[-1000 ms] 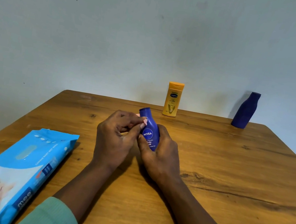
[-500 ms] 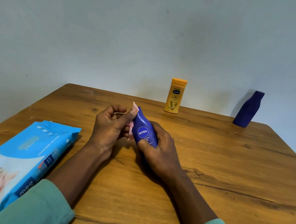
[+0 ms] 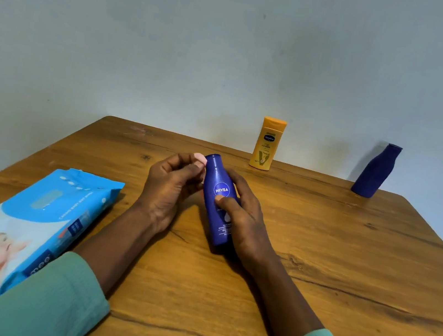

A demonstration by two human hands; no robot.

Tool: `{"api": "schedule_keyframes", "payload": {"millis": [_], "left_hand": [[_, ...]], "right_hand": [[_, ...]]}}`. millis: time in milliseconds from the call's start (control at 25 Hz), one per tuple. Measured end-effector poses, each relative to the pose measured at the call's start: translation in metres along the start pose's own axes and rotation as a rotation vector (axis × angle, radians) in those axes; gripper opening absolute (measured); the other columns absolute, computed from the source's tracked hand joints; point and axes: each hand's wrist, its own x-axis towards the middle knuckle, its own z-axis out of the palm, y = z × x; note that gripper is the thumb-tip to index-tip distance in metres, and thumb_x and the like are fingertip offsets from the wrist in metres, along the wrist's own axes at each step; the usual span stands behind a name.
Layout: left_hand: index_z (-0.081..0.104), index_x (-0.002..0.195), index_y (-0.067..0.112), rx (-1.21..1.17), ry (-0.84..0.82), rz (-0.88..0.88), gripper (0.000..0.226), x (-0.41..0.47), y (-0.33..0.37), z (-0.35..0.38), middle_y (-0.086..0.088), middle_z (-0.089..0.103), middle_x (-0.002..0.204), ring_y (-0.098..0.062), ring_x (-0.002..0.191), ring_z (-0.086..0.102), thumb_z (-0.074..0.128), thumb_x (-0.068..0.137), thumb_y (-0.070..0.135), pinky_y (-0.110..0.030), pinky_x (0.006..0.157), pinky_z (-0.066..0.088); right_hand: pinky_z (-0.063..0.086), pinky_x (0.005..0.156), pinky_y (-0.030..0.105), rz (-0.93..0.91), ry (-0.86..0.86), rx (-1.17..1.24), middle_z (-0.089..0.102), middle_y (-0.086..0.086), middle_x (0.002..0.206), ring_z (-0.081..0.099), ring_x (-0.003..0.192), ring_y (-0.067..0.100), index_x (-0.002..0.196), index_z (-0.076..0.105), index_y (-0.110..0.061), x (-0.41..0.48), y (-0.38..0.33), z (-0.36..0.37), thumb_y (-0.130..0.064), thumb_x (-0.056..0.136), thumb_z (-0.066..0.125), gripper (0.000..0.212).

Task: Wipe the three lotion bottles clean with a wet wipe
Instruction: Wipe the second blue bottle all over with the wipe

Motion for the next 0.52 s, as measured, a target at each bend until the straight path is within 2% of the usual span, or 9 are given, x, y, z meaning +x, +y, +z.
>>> {"api": "schedule_keyframes", "payload": {"millis": [80, 160, 240, 360, 440, 520], "left_hand": [[0.073, 0.099, 0.007, 0.043, -0.019, 0.021, 0.009, -0.003, 0.0, 0.004, -0.005, 0.072, 0.083, -0.011, 0.065, 0.062, 0.071, 0.091, 0.003, -0.023, 0.059, 0.057], [0.075, 0.1, 0.002, 0.263, -0.128, 0.058, 0.012, -0.01, -0.005, 0.009, -0.014, 0.073, 0.087, -0.017, 0.063, 0.06, 0.076, 0.089, 0.006, -0.024, 0.056, 0.054], [0.078, 0.103, 0.001, 0.449, -0.271, 0.095, 0.013, -0.019, -0.012, 0.013, -0.017, 0.077, 0.093, -0.025, 0.069, 0.063, 0.074, 0.091, 0.006, -0.028, 0.064, 0.056], [0.081, 0.106, 0.01, 0.523, -0.367, 0.072, 0.016, -0.025, -0.012, 0.011, -0.012, 0.079, 0.101, -0.032, 0.085, 0.071, 0.07, 0.095, 0.007, -0.041, 0.078, 0.06], [0.079, 0.102, 0.009, 0.528, -0.303, 0.104, 0.011, -0.024, -0.006, 0.006, -0.013, 0.079, 0.095, -0.031, 0.075, 0.07, 0.076, 0.092, 0.01, -0.04, 0.069, 0.062], [0.075, 0.103, 0.008, 0.445, -0.168, 0.12, 0.02, -0.018, -0.003, 0.002, -0.011, 0.077, 0.09, -0.027, 0.069, 0.068, 0.083, 0.087, 0.016, -0.043, 0.066, 0.062]], "right_hand": [[0.054, 0.078, 0.017, -0.004, 0.013, 0.022, 0.053, -0.002, 0.148, 0.064, 0.114, 0.014, 0.154, 0.043, -0.035, 0.002, 0.002, 0.002, -0.041, 0.089, 0.056, 0.066], [0.061, 0.086, 0.034, 0.023, 0.114, 0.165, 0.059, 0.002, 0.142, 0.069, 0.113, 0.022, 0.149, 0.047, -0.033, 0.006, 0.004, 0.002, -0.039, 0.1, 0.056, 0.05], [0.062, 0.091, 0.047, 0.07, 0.271, 0.255, 0.064, 0.009, 0.135, 0.071, 0.113, 0.03, 0.145, 0.051, -0.028, 0.013, 0.008, -0.006, -0.033, 0.109, 0.051, 0.037], [0.062, 0.086, 0.046, 0.098, 0.32, 0.294, 0.065, 0.013, 0.134, 0.071, 0.11, 0.031, 0.147, 0.052, -0.026, 0.019, 0.01, -0.011, -0.033, 0.112, 0.045, 0.037], [0.062, 0.091, 0.047, 0.065, 0.257, 0.269, 0.065, 0.006, 0.135, 0.07, 0.115, 0.028, 0.142, 0.056, -0.033, 0.017, 0.009, -0.006, -0.032, 0.112, 0.046, 0.032], [0.062, 0.092, 0.042, 0.049, 0.2, 0.24, 0.066, -0.006, 0.132, 0.071, 0.114, 0.019, 0.133, 0.055, -0.045, 0.015, 0.003, 0.0, -0.03, 0.111, 0.047, 0.027]]}}
